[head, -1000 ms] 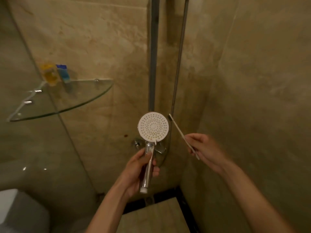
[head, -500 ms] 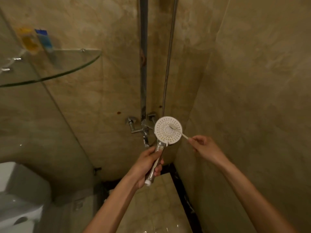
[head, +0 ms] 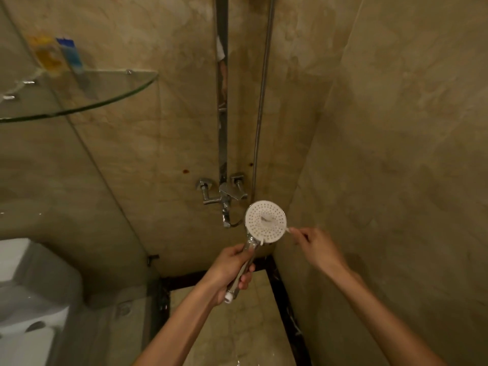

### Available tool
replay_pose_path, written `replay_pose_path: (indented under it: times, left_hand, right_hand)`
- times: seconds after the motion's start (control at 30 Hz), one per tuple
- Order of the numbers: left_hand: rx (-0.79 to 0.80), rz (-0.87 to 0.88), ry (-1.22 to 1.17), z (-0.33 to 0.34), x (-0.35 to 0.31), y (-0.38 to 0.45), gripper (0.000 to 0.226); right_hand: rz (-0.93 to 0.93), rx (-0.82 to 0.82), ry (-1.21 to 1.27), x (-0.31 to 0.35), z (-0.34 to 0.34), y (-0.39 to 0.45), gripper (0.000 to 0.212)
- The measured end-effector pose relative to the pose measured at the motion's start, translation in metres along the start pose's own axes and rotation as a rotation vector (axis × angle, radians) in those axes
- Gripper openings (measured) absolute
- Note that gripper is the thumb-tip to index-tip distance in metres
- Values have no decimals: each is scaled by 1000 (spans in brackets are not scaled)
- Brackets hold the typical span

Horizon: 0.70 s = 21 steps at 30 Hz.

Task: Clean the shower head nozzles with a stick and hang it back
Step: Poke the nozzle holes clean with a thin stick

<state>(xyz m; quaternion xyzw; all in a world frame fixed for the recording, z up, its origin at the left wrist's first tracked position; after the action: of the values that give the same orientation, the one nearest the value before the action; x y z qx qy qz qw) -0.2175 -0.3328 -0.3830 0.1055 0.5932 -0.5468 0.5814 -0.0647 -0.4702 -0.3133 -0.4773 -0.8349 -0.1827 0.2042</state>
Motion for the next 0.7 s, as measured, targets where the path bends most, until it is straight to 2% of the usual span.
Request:
replay_pose_path:
  times: [0.07,0.17,0.33,0.47,0.6,0.7]
  left_hand:
    - [5,-8,2,3,2,0,22]
    - [-1,-21,-1,2,2,2,23]
    - [-29,-44,38,-5,9,5,17]
    - [-9,-71,46,-2,17,2,16]
    - [-5,-76,54,3,18,1,17]
    - [-11,-84,64,3,18,2,16]
  right_hand:
    - [19,-32,-45,-2,-8,13,50]
    - [26,14,4,4,6,1,52]
    - [-114,45,-130,15,33,-40,54]
    - [-21,66,-77,0,20,-5,46]
    - [-12,57,-21,0,21,-4,47]
    - [-108,82,-96,9,43,-32,50]
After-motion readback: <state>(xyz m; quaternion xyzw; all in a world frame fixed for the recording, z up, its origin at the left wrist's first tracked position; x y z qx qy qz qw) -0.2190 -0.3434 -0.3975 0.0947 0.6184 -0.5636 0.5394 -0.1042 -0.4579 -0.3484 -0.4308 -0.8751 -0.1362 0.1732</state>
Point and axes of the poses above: each hand's wrist, its own y-axis towards the middle knuckle, its own z-axis out of the palm, x = y × z, the point moved 9 cm from there along y, towards the middle knuckle, and after that the axes turned 11 degrees about -x, right-handed, at the moved point
